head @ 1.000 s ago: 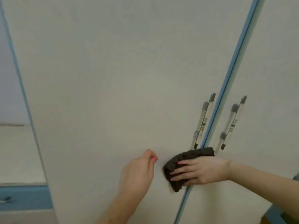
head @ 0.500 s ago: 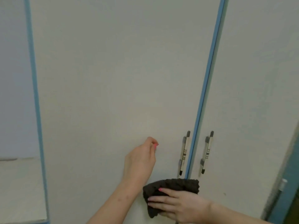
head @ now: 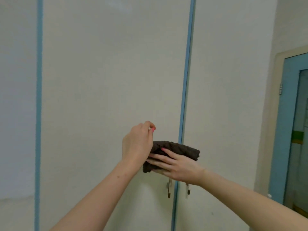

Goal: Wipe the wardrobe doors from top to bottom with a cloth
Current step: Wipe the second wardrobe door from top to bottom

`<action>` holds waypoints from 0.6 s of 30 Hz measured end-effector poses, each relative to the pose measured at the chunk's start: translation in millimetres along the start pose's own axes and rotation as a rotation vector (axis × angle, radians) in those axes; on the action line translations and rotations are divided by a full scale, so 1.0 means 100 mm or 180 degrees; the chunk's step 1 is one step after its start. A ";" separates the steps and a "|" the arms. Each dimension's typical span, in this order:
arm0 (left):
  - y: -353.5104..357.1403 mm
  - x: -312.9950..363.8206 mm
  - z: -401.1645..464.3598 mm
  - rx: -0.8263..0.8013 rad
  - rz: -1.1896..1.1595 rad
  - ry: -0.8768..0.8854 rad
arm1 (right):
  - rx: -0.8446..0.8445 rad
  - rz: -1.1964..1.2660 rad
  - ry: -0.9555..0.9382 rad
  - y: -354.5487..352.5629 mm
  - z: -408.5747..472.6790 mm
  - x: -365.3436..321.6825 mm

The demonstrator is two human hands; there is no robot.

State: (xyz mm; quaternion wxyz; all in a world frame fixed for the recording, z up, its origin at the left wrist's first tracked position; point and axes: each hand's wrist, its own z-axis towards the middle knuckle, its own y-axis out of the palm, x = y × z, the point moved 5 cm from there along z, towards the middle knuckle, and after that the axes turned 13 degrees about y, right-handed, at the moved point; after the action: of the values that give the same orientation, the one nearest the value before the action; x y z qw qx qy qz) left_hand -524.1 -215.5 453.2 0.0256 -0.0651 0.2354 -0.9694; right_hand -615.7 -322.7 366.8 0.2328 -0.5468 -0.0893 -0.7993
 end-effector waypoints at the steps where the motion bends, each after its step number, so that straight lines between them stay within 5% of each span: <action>1: -0.03 0.04 0.10 0.0100 0.0084 0.0093 | 0.0056 -0.0037 0.0055 0.01 0.01 0.12; 9: -0.30 0.54 1.33 0.1105 0.0793 0.0679 | 0.0652 -0.0735 0.0333 0.07 0.02 1.55; 18: -0.69 1.23 2.76 0.1672 0.1676 0.0837 | 0.1246 -0.1076 0.0802 0.16 -0.16 3.31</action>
State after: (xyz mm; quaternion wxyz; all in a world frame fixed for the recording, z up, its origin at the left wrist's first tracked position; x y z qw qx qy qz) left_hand -608.6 -289.3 741.7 0.2588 0.1309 -0.0108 -0.9570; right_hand -718.8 -434.4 661.5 0.2066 -0.3651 -0.3021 -0.8560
